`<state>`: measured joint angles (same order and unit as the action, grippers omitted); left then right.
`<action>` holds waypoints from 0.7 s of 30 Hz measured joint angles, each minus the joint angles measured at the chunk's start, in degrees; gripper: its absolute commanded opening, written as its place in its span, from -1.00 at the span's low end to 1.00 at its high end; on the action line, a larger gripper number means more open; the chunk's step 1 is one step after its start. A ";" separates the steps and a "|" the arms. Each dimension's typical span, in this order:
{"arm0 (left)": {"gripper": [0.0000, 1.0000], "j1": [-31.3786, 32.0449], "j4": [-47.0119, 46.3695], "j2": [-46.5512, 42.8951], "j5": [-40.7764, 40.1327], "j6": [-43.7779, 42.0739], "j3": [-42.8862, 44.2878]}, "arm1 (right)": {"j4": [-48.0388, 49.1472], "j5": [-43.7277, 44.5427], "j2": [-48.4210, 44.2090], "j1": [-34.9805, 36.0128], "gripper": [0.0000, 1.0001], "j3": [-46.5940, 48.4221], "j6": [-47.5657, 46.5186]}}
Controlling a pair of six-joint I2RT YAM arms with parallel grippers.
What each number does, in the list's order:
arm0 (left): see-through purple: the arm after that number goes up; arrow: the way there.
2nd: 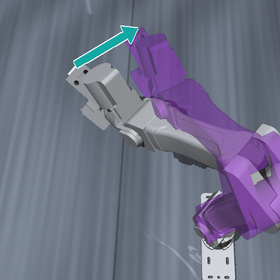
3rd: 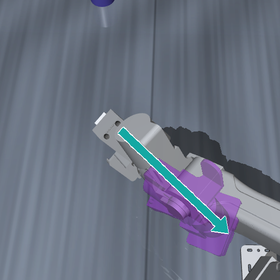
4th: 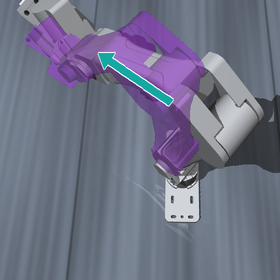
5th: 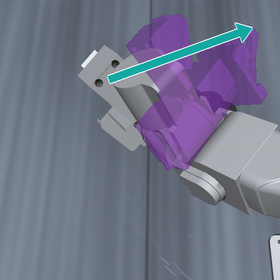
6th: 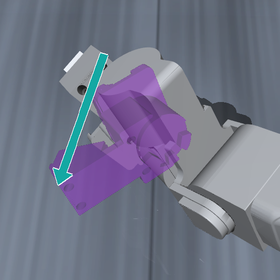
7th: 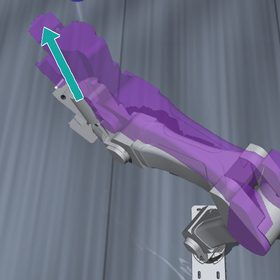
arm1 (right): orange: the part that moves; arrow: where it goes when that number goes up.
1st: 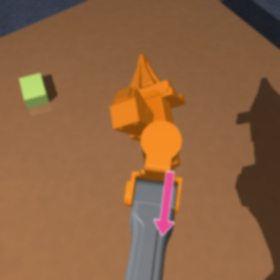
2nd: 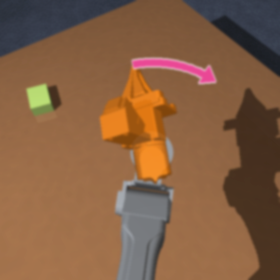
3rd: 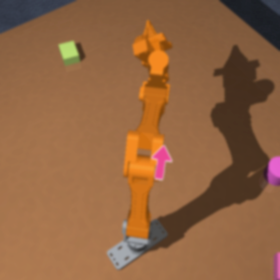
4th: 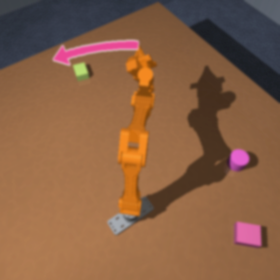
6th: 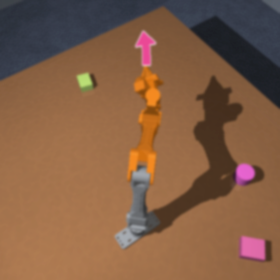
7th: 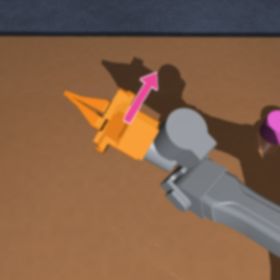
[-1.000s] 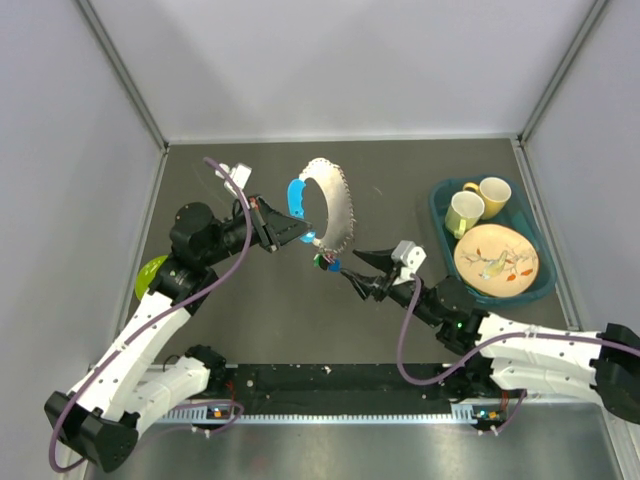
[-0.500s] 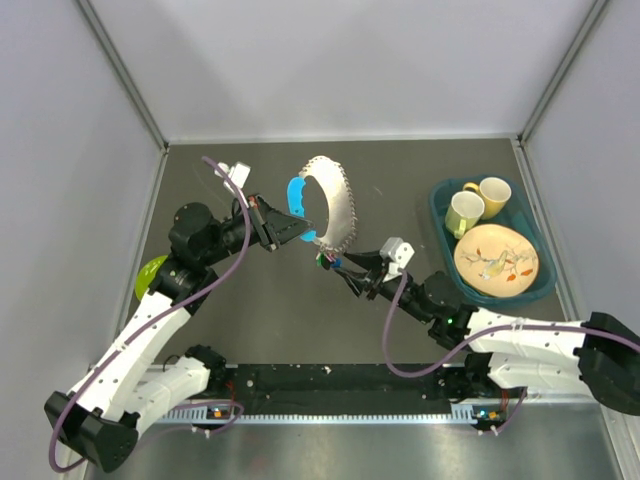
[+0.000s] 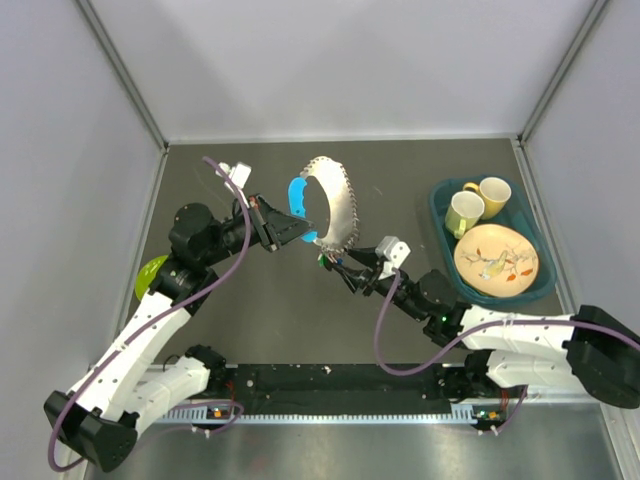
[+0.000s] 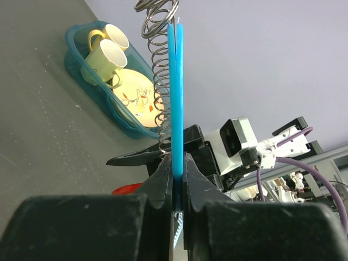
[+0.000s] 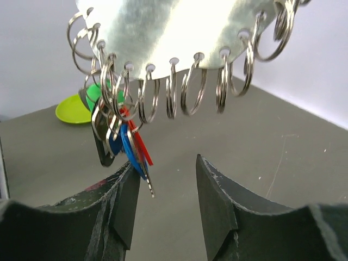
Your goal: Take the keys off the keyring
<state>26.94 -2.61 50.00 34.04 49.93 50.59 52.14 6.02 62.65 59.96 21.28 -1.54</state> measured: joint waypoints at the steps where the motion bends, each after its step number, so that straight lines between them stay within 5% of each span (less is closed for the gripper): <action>1: -1.00 0.02 0.00 0.00 0.04 0.04 0.00 | 0.46 -0.09 0.15 0.00 -0.08 0.26 -0.26; 13: -1.00 0.13 0.00 -0.07 0.02 0.72 0.00 | 3.41 -0.07 2.01 0.00 -0.07 2.49 -2.56; 19: -1.00 0.13 0.02 -0.57 -0.02 0.76 0.00 | 4.07 -0.50 3.08 0.02 -0.98 2.45 -1.97; 21: -1.00 0.13 0.24 -0.66 -0.50 0.09 0.00 | 3.91 -0.61 3.04 0.02 -1.00 2.38 -1.27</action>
<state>27.07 -2.37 49.34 33.54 50.02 50.59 56.05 5.41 65.69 59.99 23.66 -2.81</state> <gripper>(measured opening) 0.062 0.054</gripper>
